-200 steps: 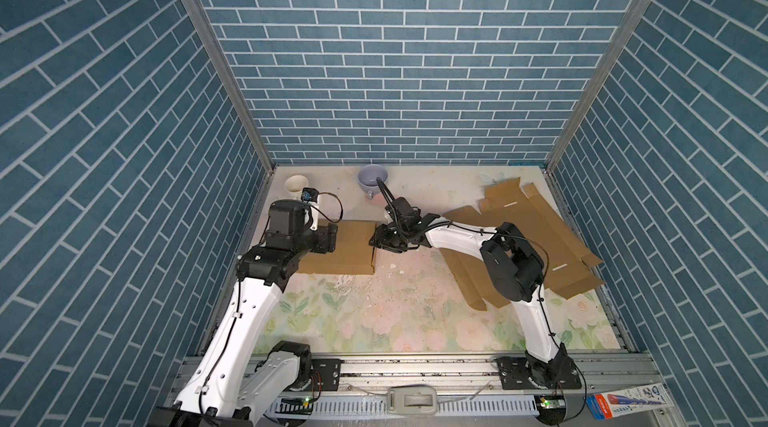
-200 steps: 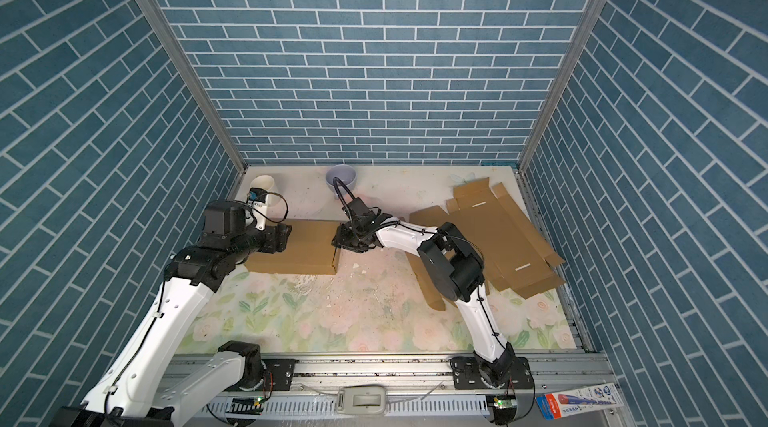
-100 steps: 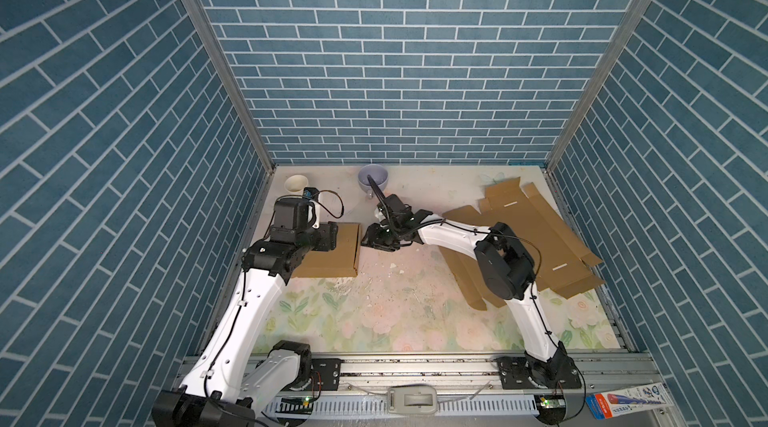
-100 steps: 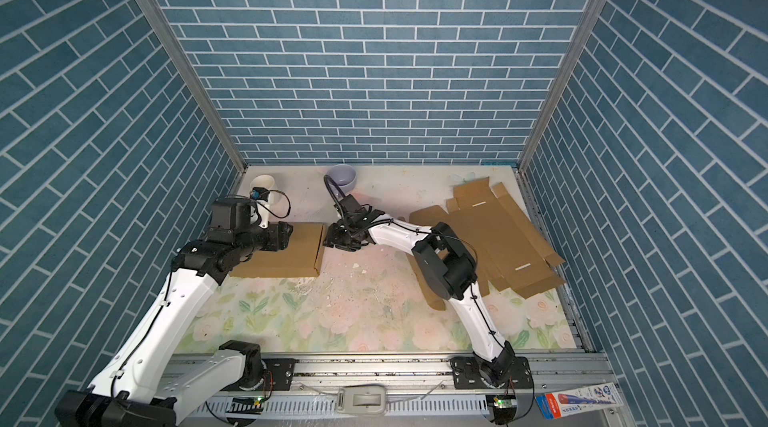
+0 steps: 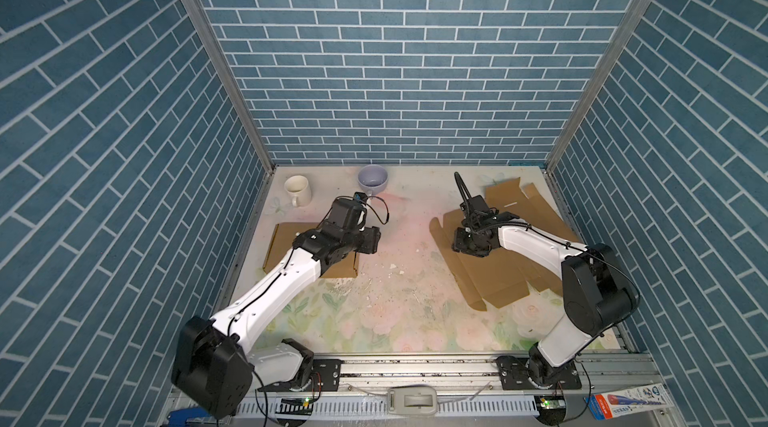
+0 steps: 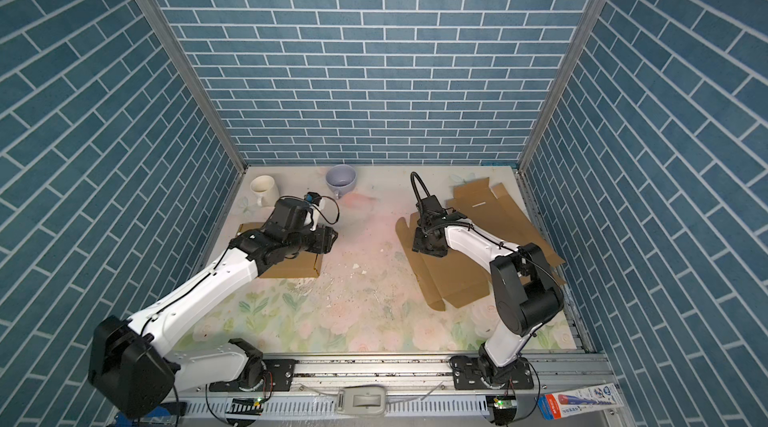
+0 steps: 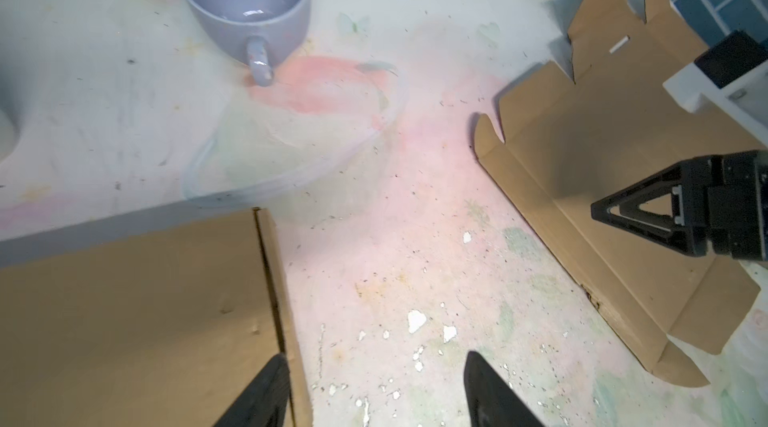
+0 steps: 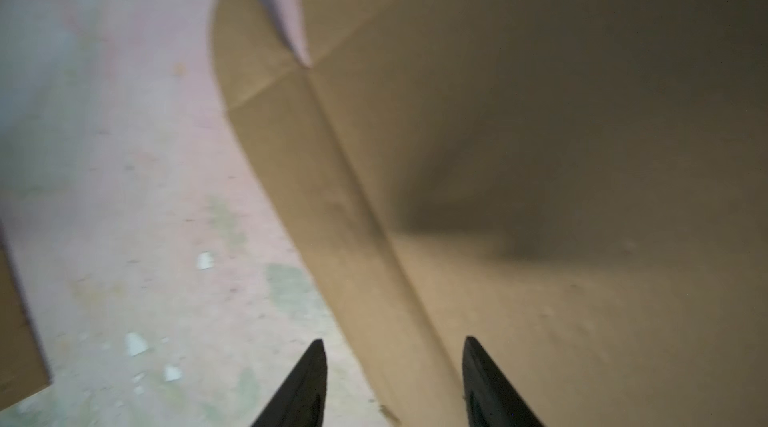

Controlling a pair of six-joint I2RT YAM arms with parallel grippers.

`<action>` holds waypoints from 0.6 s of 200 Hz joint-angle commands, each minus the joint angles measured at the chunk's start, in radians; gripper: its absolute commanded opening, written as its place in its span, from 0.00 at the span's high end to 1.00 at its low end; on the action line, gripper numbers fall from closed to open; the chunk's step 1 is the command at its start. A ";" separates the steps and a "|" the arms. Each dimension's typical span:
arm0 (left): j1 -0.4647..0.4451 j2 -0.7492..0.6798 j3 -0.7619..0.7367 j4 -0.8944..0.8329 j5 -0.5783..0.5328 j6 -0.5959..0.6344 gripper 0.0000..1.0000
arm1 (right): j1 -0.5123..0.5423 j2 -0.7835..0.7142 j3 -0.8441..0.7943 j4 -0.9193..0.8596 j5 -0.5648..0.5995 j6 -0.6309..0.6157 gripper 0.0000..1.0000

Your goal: Fold the paper box

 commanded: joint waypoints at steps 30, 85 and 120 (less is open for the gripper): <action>-0.054 0.053 0.046 0.051 -0.020 -0.031 0.31 | 0.003 0.086 -0.017 0.071 -0.028 0.003 0.47; -0.054 0.048 0.030 0.044 -0.038 -0.024 0.31 | 0.105 0.198 0.037 0.054 -0.132 -0.057 0.48; -0.054 0.053 0.043 0.040 -0.043 -0.012 0.31 | 0.242 0.262 0.086 -0.014 -0.168 -0.177 0.48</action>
